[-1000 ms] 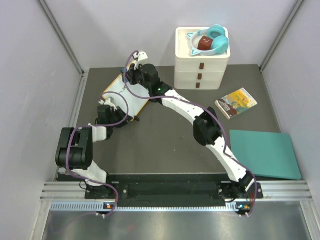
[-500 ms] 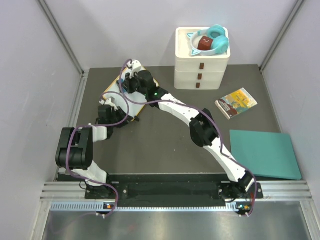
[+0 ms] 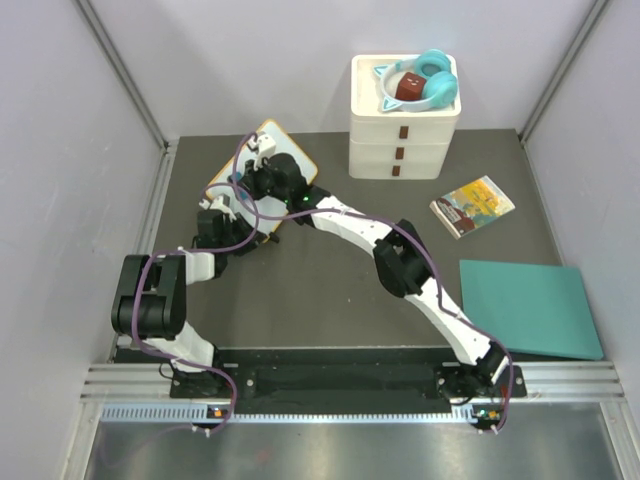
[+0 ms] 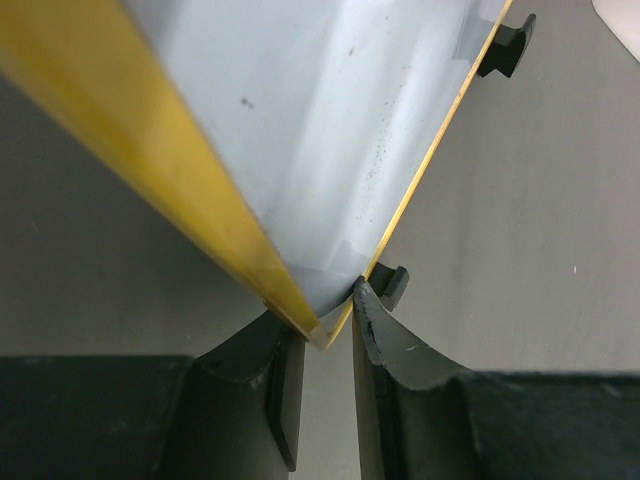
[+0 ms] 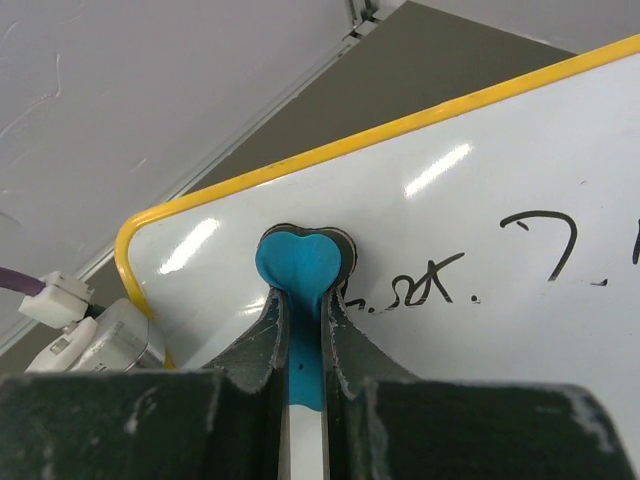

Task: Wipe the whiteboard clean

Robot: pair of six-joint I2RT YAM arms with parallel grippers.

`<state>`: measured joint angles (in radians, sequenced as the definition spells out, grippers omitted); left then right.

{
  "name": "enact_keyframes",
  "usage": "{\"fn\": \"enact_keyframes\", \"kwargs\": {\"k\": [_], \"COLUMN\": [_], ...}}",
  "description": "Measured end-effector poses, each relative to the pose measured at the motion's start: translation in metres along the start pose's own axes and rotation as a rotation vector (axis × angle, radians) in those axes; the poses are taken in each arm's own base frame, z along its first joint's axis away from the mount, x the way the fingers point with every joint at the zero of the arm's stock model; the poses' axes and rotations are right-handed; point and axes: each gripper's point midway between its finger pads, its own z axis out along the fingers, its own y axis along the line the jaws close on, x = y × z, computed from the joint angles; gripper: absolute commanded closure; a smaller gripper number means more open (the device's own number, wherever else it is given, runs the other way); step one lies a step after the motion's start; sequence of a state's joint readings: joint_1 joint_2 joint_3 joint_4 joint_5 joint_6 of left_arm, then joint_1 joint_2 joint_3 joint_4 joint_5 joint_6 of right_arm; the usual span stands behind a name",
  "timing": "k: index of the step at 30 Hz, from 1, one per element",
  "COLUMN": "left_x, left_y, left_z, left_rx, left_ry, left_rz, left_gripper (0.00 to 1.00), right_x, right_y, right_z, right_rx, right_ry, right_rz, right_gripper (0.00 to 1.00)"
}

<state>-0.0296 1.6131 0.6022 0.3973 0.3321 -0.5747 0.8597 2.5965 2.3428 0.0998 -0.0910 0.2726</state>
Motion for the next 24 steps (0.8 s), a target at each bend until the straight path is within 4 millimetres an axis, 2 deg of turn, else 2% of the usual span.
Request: {"fn": "enact_keyframes", "kwargs": {"k": [8, 14, 19, 24], "left_x": [-0.001, -0.001, 0.0, 0.0], "left_y": [0.0, 0.0, -0.001, -0.001], "left_z": [0.0, 0.0, 0.0, 0.001], "left_rx": [-0.001, -0.001, -0.002, -0.003], "left_ry": [-0.002, -0.002, -0.001, -0.001], "left_rz": [-0.007, -0.007, -0.004, -0.002], "left_gripper": [1.0, 1.0, 1.0, 1.0], "right_x": [-0.004, -0.012, -0.021, -0.025], "right_y": [-0.006, -0.022, -0.051, -0.098], "right_z": [0.01, 0.012, 0.009, 0.003], "right_rx": [0.031, 0.069, 0.138, 0.259], "right_ry": [-0.056, -0.096, -0.122, -0.155], "right_rz": [-0.003, 0.088, 0.18, 0.281], "right_gripper": [1.0, 1.0, 1.0, 1.0]}}
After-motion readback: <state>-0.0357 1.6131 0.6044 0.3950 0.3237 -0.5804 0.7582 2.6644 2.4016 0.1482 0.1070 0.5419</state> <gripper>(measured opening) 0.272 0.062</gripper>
